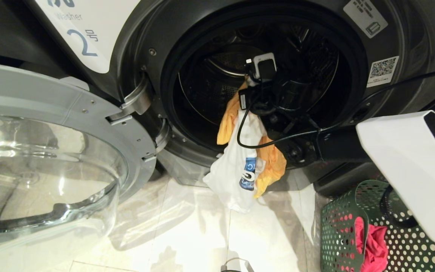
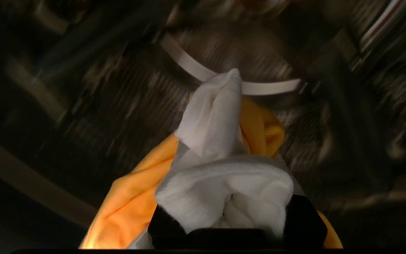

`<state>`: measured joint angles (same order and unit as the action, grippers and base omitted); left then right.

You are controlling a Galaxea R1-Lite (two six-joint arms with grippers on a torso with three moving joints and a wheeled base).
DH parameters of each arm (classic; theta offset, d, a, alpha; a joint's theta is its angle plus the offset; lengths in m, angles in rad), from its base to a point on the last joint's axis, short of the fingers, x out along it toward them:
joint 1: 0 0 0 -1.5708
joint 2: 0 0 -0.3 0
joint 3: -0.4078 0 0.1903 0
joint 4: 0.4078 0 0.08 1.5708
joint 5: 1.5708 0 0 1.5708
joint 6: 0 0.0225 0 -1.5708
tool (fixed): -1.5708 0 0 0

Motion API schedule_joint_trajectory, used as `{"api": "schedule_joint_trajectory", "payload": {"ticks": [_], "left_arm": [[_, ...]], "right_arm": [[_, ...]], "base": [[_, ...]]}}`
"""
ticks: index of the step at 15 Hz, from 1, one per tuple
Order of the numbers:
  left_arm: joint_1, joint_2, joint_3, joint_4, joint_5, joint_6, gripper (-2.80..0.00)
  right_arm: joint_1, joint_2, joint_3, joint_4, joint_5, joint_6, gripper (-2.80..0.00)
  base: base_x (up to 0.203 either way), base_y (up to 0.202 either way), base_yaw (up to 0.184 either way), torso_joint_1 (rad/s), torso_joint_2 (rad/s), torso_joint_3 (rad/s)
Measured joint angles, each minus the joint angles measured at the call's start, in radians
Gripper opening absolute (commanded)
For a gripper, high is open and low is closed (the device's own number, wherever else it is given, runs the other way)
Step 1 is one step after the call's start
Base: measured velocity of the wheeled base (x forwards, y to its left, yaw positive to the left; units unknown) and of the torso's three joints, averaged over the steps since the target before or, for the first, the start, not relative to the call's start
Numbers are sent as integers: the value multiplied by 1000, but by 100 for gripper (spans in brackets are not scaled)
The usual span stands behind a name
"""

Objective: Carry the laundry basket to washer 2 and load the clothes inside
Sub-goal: Place the clothes into the washing machine

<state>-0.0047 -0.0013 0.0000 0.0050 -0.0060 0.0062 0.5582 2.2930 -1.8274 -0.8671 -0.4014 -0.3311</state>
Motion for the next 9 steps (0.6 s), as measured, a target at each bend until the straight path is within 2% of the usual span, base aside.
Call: {"api": "schedule_joint_trajectory", "payload": {"ticks": [2, 3, 6, 7, 9], "left_arm": [[0, 0, 0, 0, 0, 0, -280], [0, 0, 0, 0, 0, 0, -280], [0, 0, 0, 0, 0, 0, -280], [0, 0, 0, 0, 0, 0, -280], [0, 0, 0, 0, 0, 0, -280]], "right_arm": [[-13, 79, -118, -70, 3, -77, -280], [-20, 106, -138, -131, 34, -131, -280], [-32, 149, -154, -296, 233, -298, -280], [-36, 149, -156, -315, 287, -332, -280], [-44, 136, -157, -326, 310, -338, -280]], "base": [[0, 0, 0, 0, 0, 0], [0, 0, 0, 0, 0, 0], [0, 0, 0, 0, 0, 0], [0, 0, 0, 0, 0, 0], [0, 0, 0, 0, 0, 0]]}}
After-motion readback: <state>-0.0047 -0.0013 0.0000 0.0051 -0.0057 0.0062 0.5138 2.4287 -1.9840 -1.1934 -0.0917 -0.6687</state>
